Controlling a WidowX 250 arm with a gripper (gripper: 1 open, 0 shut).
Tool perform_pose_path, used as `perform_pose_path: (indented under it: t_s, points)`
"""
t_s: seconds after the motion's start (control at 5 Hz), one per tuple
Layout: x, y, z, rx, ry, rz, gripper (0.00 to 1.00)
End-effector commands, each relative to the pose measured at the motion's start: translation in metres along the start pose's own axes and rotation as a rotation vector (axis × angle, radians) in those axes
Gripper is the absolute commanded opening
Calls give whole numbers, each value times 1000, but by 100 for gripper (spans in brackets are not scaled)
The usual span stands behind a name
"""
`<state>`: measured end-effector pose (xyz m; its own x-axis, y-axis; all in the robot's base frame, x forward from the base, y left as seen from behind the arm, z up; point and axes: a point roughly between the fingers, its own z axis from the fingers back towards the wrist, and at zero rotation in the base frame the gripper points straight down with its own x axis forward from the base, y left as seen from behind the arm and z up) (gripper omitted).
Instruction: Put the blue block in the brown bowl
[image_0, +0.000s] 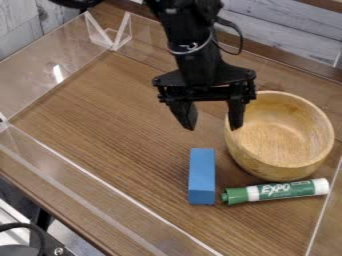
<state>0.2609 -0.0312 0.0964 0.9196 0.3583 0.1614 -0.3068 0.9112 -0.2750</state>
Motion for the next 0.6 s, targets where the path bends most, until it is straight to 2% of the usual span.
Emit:
perform_pose_path:
  t_s: [0.0,0.4]
  points:
    - [6,-4,3,-16,-32,-6,100]
    - [10,-3,1,-18,-44,1,100]
